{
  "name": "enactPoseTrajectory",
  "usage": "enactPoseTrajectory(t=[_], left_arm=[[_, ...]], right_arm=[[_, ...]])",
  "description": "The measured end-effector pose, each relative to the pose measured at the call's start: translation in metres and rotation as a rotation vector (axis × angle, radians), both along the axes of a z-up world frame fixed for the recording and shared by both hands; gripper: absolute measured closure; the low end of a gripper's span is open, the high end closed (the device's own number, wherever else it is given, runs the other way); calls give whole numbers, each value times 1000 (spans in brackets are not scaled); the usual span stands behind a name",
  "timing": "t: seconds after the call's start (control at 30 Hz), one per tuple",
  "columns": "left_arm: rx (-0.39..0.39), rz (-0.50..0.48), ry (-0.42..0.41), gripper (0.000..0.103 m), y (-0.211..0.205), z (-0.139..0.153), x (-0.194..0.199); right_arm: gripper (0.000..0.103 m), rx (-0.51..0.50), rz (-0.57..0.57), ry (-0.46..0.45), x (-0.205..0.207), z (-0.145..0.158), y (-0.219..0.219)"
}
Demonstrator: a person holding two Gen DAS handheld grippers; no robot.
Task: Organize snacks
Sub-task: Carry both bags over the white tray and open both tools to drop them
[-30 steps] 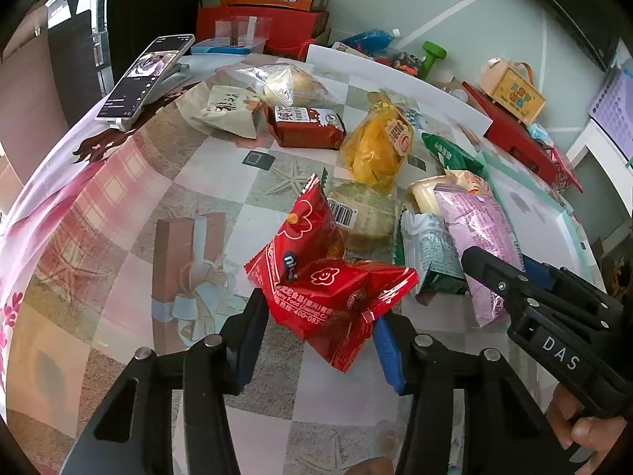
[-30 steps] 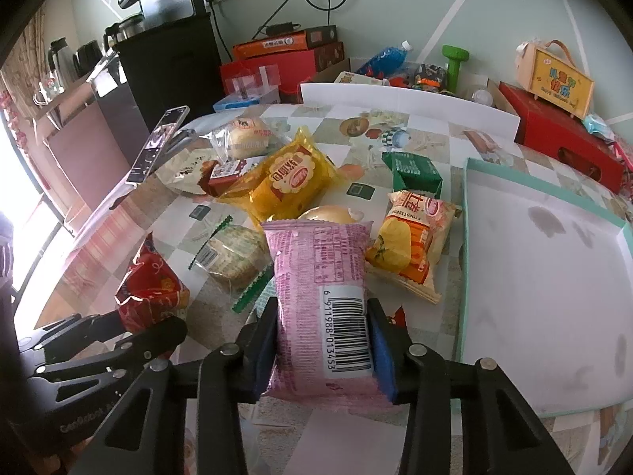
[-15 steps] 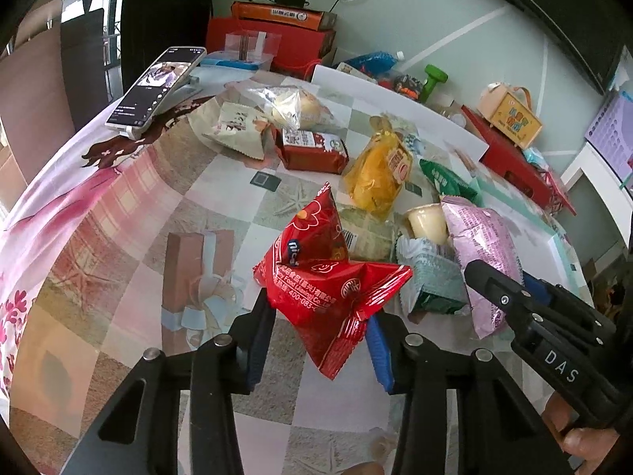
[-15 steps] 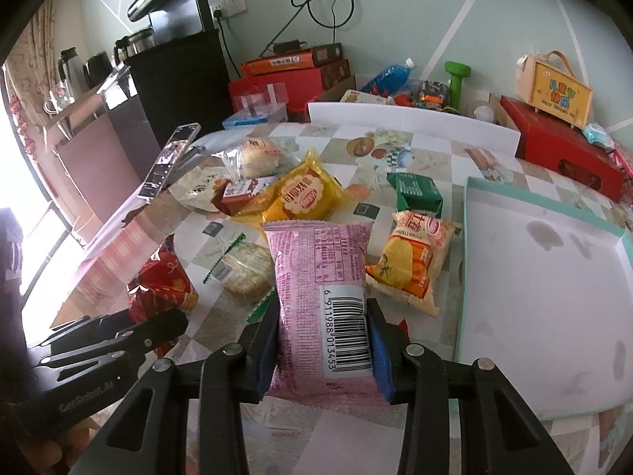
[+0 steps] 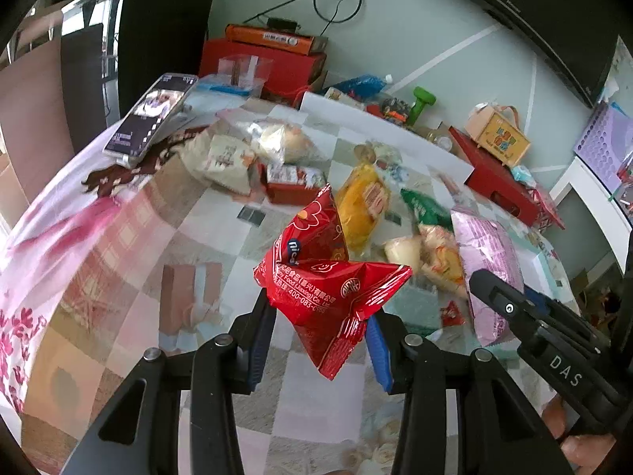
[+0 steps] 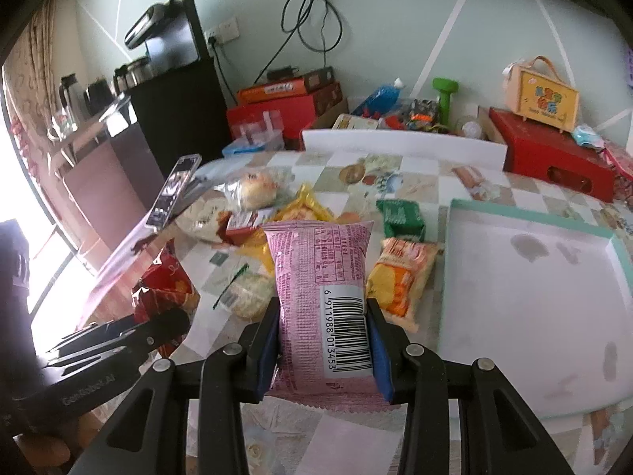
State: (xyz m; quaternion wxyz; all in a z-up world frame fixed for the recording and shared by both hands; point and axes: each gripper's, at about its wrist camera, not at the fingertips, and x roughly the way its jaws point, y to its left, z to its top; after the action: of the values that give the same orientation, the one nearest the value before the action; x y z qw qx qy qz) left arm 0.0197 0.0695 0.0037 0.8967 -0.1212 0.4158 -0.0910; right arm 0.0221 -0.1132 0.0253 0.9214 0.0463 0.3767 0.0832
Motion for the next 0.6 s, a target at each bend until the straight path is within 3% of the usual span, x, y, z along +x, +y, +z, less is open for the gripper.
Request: enactPoseTrajectory(t=[0.13, 0.27, 0.6], left_arm=[[-25, -4, -12, 58, -7, 12, 7], [0, -25, -29, 58, -22, 26, 16], [40, -155, -120, 58, -85, 70, 44]], right_arm=[[61, -14, -57, 1, 3, 9, -17], [61, -6, -118, -17, 6, 19, -40], [61, -7, -292, -61, 19, 42, -101]])
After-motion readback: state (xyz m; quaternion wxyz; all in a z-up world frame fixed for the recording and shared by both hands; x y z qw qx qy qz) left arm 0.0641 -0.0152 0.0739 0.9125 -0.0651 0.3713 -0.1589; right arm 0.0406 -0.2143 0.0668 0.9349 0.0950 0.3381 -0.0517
